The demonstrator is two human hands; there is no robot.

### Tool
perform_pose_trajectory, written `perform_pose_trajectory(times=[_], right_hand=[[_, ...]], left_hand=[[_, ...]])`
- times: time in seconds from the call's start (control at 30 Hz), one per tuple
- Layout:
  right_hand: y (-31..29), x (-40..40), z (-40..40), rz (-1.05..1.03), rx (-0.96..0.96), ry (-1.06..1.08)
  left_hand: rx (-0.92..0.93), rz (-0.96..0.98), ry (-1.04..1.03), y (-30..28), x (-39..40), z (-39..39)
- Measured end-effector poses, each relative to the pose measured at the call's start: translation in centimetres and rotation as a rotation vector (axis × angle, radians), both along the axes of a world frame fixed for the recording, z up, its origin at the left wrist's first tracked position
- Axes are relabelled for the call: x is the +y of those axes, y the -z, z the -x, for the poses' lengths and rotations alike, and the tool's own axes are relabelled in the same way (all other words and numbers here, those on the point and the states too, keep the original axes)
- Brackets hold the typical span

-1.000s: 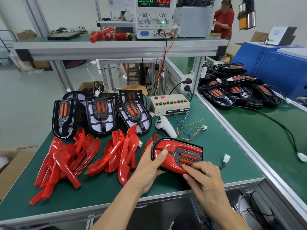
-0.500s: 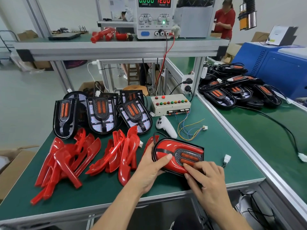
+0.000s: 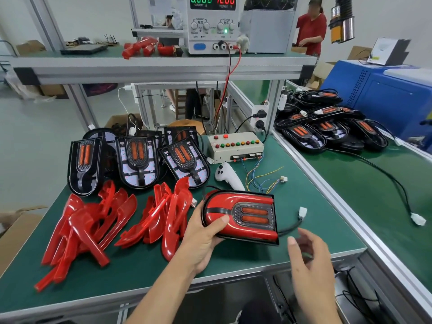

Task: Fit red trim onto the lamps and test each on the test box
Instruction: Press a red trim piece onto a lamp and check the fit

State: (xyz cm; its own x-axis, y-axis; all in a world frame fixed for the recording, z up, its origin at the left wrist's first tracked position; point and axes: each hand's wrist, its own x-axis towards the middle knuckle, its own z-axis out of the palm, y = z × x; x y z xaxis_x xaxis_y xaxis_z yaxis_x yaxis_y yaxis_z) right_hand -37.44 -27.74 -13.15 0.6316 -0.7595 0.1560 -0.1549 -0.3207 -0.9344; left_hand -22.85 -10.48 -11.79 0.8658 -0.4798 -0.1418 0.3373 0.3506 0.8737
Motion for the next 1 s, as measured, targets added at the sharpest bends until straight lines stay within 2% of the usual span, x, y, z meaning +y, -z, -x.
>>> perform_pose_trajectory(times=[0.07,0.13,0.17,0.33,0.5,0.73,1.0], right_hand=[[-0.6,0.9,-0.7,-0.246,0.025,-0.044],[-1.4,2.1,-1.7,-0.499,-0.044,-0.146],[-1.9,2.5,-2.1,-0.533,-0.079,-0.186],[-3.0,2.7,-3.9,-0.537,-0.1,-0.221],[-2.8,2.2,-4.0,-0.53,-0.047,-0.367],[-2.6,1.9,-3.7,-0.439,-0.046,-0.366],[-2.5,1.3,-3.5,-0.361,0.041,-0.395]], left_hand=[[0.004,0.044,-0.023,-0.4,0.0,0.0],[0.0,0.075,-0.027,-0.6,-0.1,0.2],[-0.009,0.078,-0.024,-0.6,-0.3,0.3],[-0.041,0.102,-0.014,-0.5,-0.2,0.8],[-0.06,0.1,-0.001,-0.1,0.7,0.7],[-0.046,0.124,0.003,0.0,0.4,1.2],[-0.077,0.088,-0.02,0.3,0.3,1.7]])
